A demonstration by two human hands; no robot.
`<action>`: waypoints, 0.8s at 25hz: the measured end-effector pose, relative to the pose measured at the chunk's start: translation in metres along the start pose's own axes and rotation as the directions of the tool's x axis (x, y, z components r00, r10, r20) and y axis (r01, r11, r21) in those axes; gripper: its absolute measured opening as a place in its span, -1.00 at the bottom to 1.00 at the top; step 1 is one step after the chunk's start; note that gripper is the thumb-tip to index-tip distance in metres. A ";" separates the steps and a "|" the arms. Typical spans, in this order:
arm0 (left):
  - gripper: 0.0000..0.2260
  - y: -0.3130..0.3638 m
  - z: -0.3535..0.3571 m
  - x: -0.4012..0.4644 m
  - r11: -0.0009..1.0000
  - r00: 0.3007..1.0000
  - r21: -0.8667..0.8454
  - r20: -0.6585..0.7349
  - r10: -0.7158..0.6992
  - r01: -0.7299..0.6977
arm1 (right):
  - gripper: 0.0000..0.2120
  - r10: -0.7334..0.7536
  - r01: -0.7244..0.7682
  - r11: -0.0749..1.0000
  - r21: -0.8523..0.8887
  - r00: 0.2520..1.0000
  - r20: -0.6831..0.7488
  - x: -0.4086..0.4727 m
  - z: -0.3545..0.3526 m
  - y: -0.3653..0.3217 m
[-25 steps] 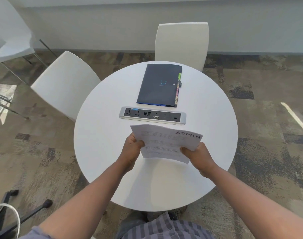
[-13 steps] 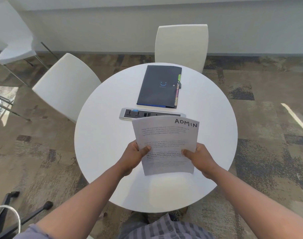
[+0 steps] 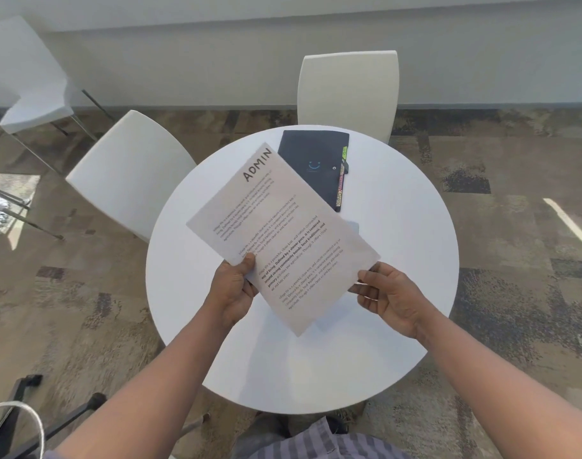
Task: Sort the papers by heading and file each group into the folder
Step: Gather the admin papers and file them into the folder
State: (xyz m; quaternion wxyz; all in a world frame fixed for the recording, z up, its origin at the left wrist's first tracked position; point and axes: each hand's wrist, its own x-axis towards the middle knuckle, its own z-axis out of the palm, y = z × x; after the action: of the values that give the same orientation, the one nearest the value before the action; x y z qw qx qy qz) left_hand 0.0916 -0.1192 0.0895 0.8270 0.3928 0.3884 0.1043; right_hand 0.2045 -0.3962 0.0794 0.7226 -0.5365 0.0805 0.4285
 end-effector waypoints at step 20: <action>-0.66 0.054 -0.047 0.019 0.995 0.996 0.084 -0.056 0.066 -0.061 | -0.76 -0.234 0.165 0.931 -0.327 0.955 -0.184 0.028 0.063 0.009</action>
State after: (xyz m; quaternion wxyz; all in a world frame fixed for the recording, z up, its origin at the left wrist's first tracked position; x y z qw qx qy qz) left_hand 0.0773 -0.0471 0.0995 0.7946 0.4356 0.4038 0.1259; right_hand 0.1933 -0.3275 0.0830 0.6568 -0.6919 0.0368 0.2976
